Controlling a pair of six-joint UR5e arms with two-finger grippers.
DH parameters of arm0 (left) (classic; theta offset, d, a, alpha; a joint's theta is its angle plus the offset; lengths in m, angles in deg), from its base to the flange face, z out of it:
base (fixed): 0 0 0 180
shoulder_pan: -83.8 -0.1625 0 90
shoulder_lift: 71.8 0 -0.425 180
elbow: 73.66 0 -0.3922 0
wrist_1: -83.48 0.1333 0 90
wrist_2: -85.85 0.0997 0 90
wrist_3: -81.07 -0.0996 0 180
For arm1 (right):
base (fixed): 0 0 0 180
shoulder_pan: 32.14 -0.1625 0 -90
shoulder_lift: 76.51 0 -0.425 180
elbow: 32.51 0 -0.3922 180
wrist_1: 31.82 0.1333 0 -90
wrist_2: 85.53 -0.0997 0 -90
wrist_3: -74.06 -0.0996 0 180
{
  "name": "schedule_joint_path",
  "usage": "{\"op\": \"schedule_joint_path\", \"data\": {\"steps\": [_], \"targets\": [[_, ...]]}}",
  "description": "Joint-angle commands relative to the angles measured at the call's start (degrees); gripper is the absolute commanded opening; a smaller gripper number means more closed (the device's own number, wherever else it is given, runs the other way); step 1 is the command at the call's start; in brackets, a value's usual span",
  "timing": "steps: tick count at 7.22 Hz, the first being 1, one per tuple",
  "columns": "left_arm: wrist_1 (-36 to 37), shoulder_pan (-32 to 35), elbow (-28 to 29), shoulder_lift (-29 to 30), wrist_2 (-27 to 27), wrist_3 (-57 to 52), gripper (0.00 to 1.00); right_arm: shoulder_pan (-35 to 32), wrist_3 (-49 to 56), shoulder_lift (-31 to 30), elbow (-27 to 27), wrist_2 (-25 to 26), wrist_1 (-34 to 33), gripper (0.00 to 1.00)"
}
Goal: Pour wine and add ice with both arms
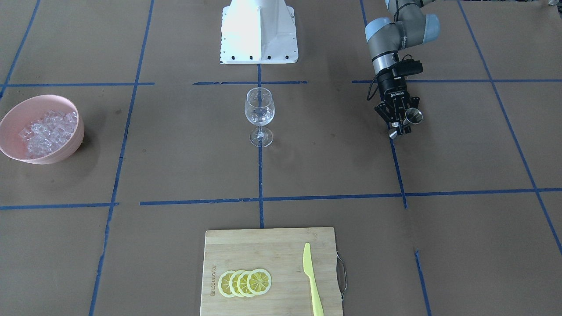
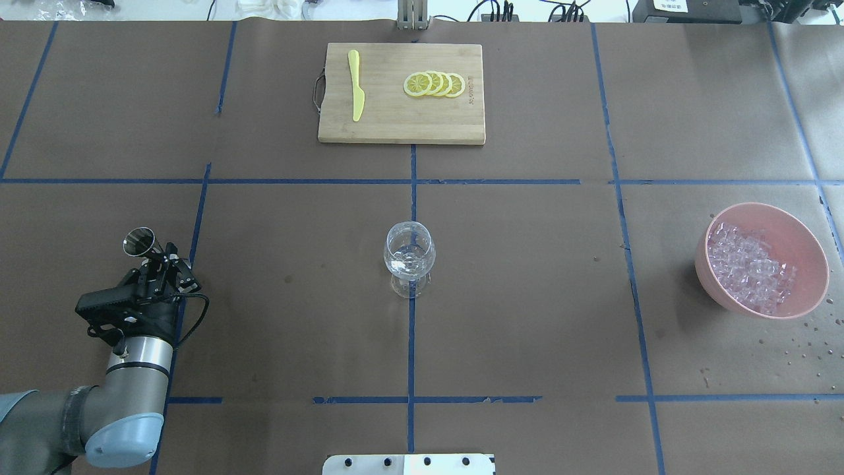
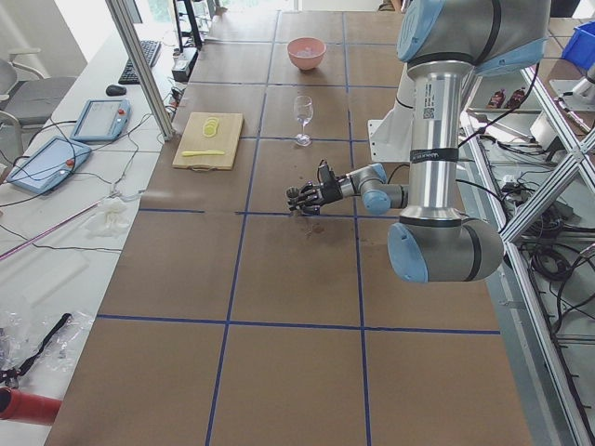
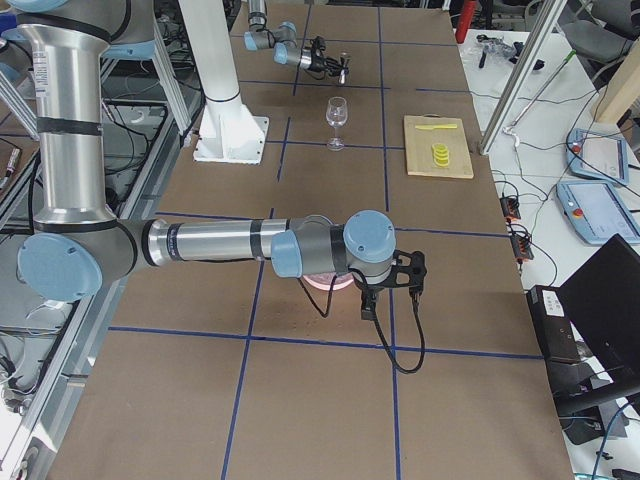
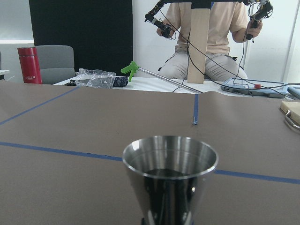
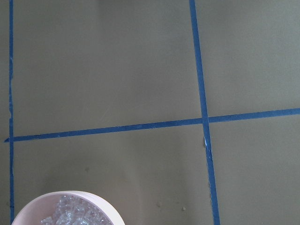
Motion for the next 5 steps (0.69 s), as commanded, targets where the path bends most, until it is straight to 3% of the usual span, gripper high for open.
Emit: {"op": "schedule_joint_path", "data": {"steps": [1, 4, 5], "targets": [[0.0, 0.51, -5.98, -2.38, 0.58, -0.17, 0.0, 0.0, 0.02, -0.45, 0.17, -0.1, 0.24, 1.0], [-0.96, 2.96, -11.44, -1.35, 0.49, -5.41, 0.0, 0.09, 0.28, -0.71, -0.7, 0.07, 0.68, 1.0], [-4.79, 3.32, -12.07, 1.01, 0.4, -11.54, 0.0, 0.52, 0.72, -0.71, -0.88, 0.16, 0.68, 1.0]]}}
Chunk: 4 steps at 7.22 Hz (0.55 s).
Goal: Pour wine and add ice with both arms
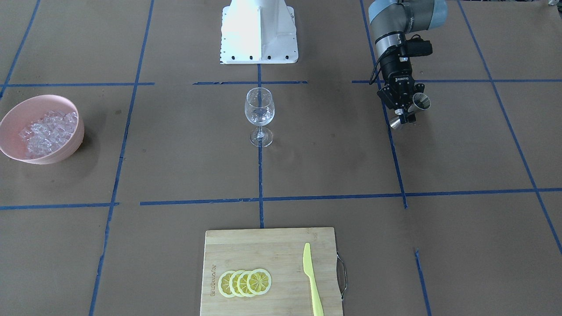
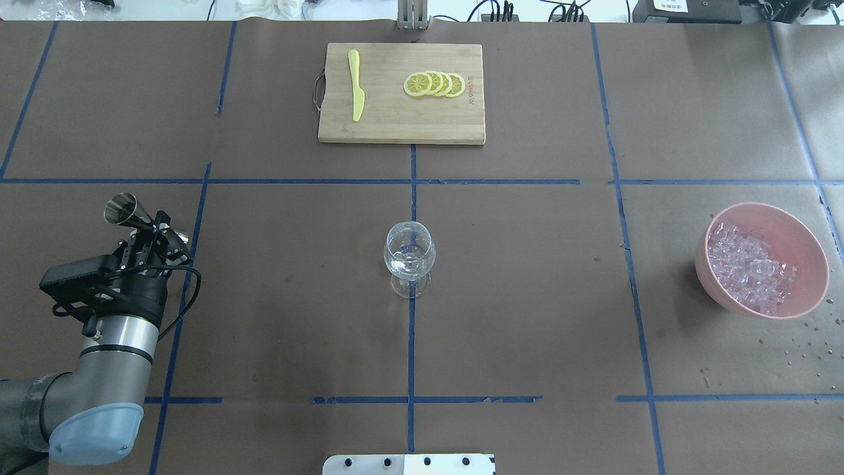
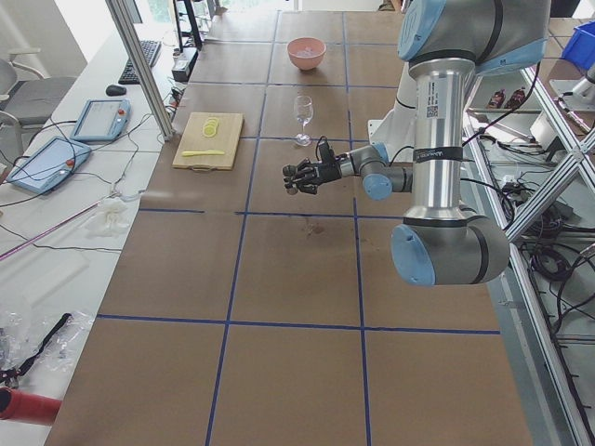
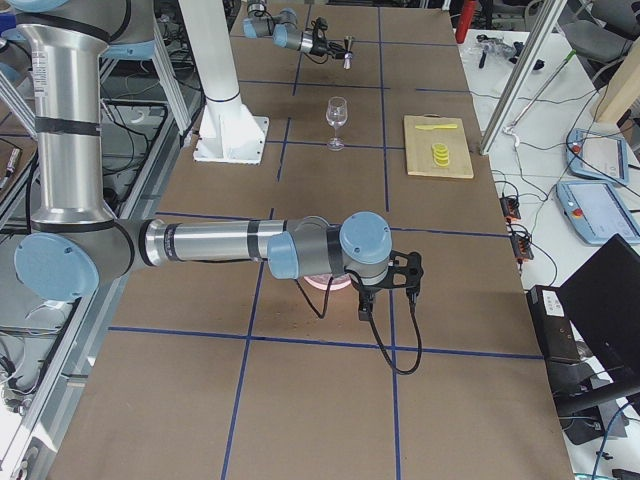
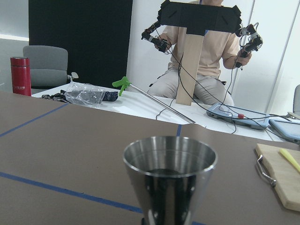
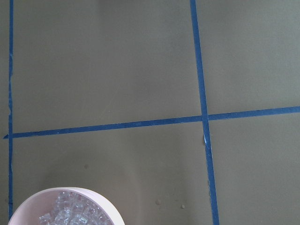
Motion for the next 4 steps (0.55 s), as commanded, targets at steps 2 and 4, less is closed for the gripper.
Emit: {"op": "schedule_joint_path", "data": {"steps": [2, 4], "targets": [[-10.38, 2.79, -0.67, 4.76, -0.27, -19.32, 0.0, 2.53, -0.48, -0.02, -2.21, 0.11, 0.13, 1.0], [-25.28, 4.48, 2.12, 9.57, -0.44, -34.88, 0.0, 6.04, -5.12, -0.11, -5.19, 0.63, 0.22, 1.0]]}}
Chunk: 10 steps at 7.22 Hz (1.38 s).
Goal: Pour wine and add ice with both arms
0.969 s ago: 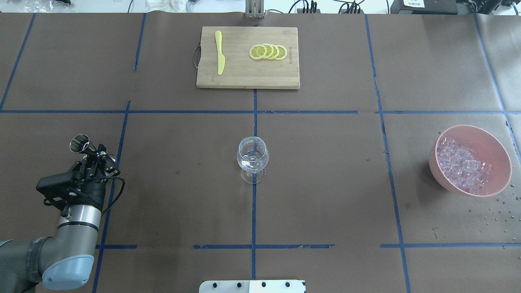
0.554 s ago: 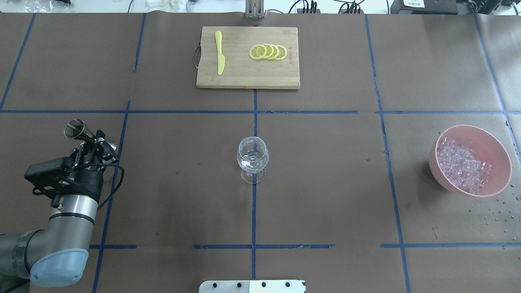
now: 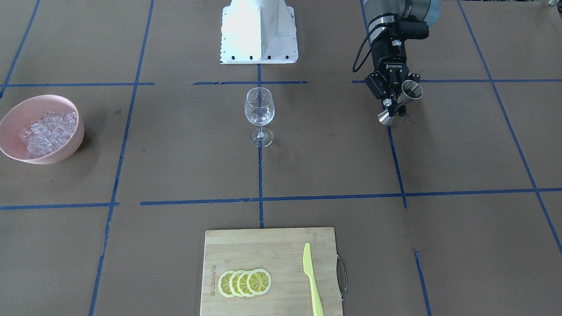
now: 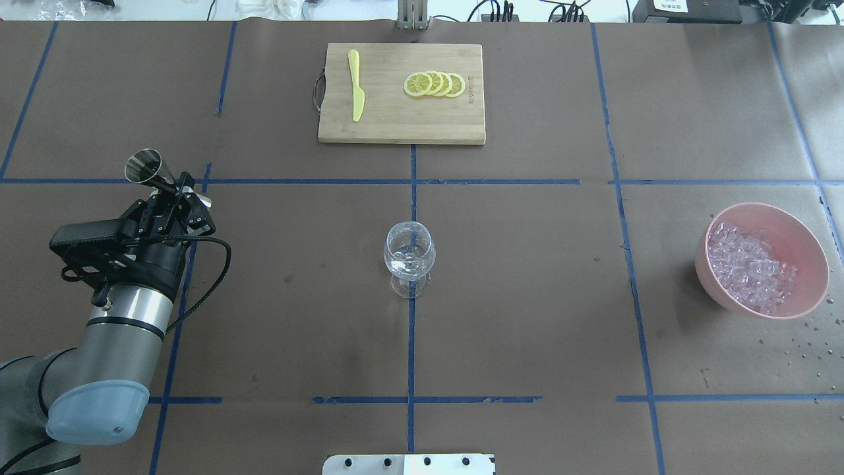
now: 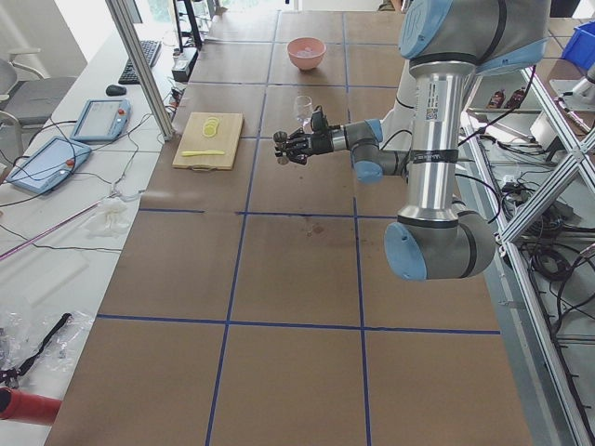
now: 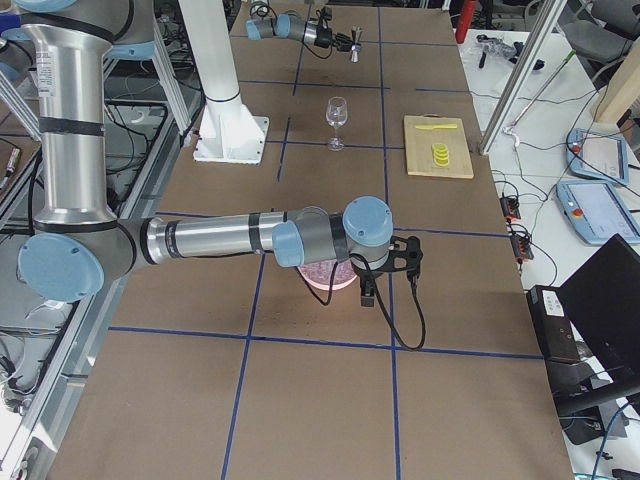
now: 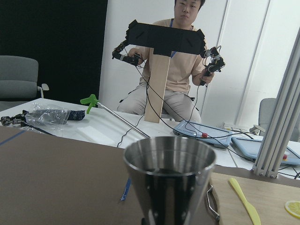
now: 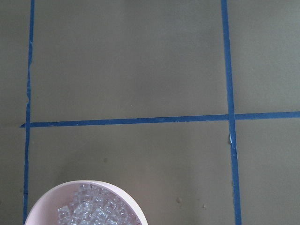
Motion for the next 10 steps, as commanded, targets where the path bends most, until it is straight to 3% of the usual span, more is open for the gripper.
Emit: {"op": "schedule_joint_path", "data": {"steps": [1, 5, 6, 7, 10], "targets": [[-11.54, 1.31, 2.32, 4.47, -0.77, -18.53, 0.0, 4.65, -6.24, -0.5, -4.35, 0.85, 0.07, 1.0], [-11.48, 1.93, 4.52, 12.37, -7.78, -32.05, 0.0, 16.43, -21.46, -2.34, -13.5, 9.18, 1.29, 1.0], [-11.39, 1.5, 4.18, 13.61, -9.02, -32.5, 0.0, 19.58, -26.53, -6.35, -13.43, 12.51, 10.44, 1.0], [-10.78, 1.32, 4.09, 15.8, -10.78, -32.77, 0.0, 22.23, -30.84, -8.04, -13.34, 14.55, 14.79, 1.0], [-10.69, -0.52, 4.61, 17.31, -13.61, -42.41, 0.0, 24.18, -31.32, -9.2, -13.34, 15.18, 15.63, 1.0]]}}
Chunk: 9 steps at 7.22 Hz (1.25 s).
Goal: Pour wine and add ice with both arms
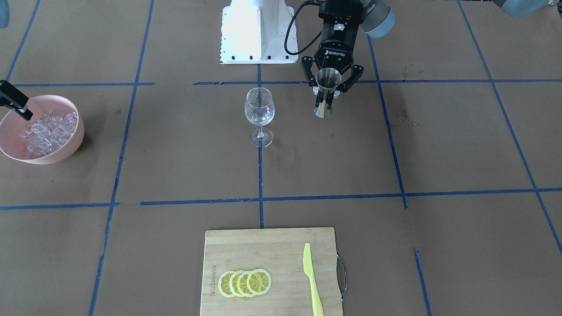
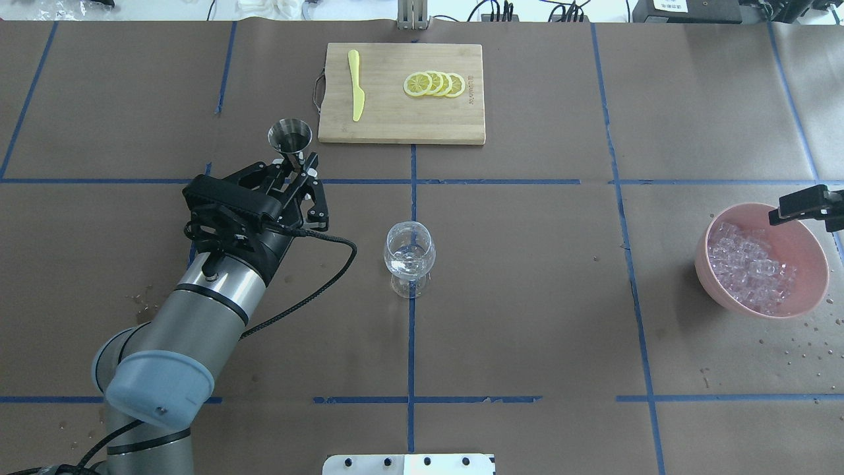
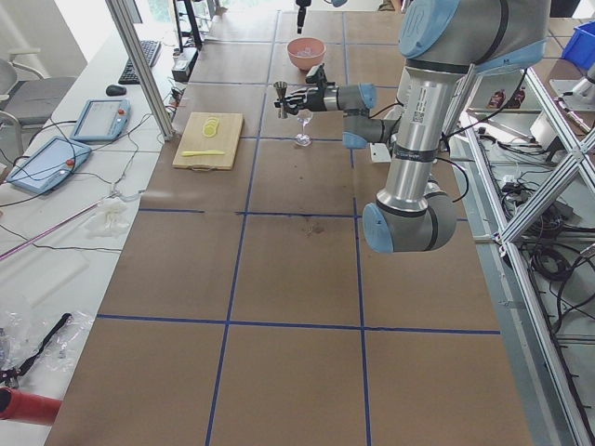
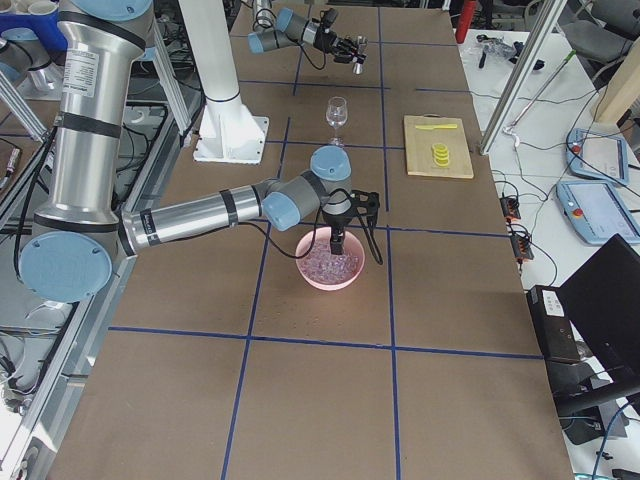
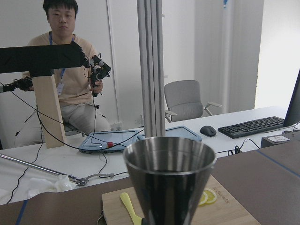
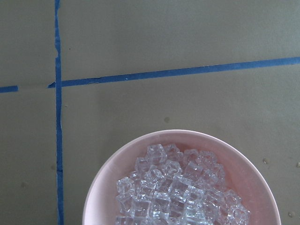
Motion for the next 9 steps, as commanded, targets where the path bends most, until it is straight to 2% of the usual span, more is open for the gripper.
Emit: {"op": "schedule_joint_path", "data": {"steps": [1, 3, 5, 9], "targets": [[0.12, -2.87, 1.37, 0.69, -0.3, -6.88, 0.0, 0.99, -0.28, -0.53, -0.01, 0.48, 0.4, 1.0], [0.21, -3.94, 4.44, 3.32, 0.05, -12.25, 0.0, 2.13, -0.28, -1.14, -0.01, 1.27, 0.4, 1.0], [0.21, -3.94, 4.37, 3.6, 0.23, -18.05, 0.0, 3.45, -0.28, -3.33, -0.01, 3.29, 3.11, 1.0], [1.34, -4.12, 4.9, 5.26, 0.41, -30.62, 0.0, 3.81, -1.69, -3.34, -0.01, 3.12, 3.39, 1.0]]}}
